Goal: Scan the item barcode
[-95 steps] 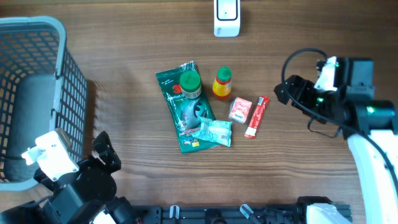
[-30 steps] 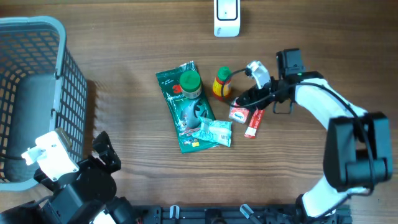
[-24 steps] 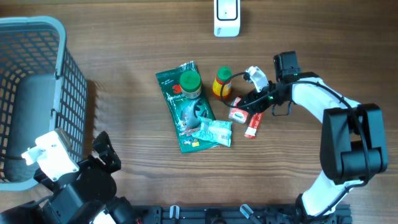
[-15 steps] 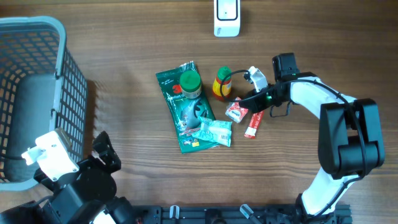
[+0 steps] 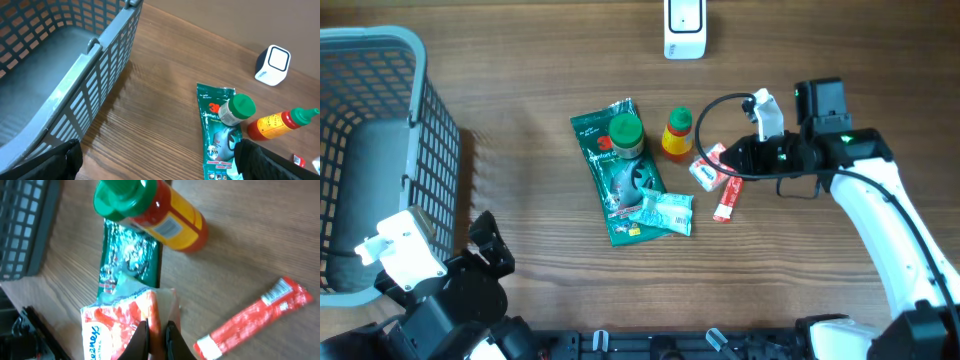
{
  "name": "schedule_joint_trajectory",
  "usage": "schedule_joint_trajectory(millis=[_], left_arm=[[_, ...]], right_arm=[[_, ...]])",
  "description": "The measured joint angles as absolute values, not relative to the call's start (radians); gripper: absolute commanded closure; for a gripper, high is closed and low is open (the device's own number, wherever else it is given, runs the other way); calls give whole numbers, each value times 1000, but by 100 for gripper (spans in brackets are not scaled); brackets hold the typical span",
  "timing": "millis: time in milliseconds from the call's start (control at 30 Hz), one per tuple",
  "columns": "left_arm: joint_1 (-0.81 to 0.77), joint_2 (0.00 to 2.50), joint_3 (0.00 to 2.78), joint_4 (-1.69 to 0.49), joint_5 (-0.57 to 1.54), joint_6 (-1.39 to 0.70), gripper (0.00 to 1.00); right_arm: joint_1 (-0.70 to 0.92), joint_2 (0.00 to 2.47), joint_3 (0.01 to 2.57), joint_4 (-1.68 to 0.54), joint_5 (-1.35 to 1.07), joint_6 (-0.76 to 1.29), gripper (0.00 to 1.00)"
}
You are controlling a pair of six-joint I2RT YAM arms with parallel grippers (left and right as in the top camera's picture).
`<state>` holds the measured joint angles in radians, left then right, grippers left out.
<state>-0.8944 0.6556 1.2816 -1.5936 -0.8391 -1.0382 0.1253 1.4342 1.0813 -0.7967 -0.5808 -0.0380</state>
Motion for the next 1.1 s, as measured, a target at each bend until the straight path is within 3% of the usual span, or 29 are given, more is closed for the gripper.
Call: schedule_joint_trajectory(millis=[333, 633, 900, 1100], left_arm=[[-894, 656, 1282, -1594, -839, -1038, 0], [-894, 656, 1282, -1594, -839, -1038, 0], [-894, 656, 1282, -1594, -839, -1038, 0], [-894, 656, 1282, -1594, -839, -1038, 0]], right_arm=[[125, 1391, 1081, -902, -410, 114, 95], [125, 1177, 1081, -1047, -484, 221, 96], [126, 1055, 1081, -1222, -660, 777, 96], [126, 1055, 1081, -1343, -838, 1064, 96]])
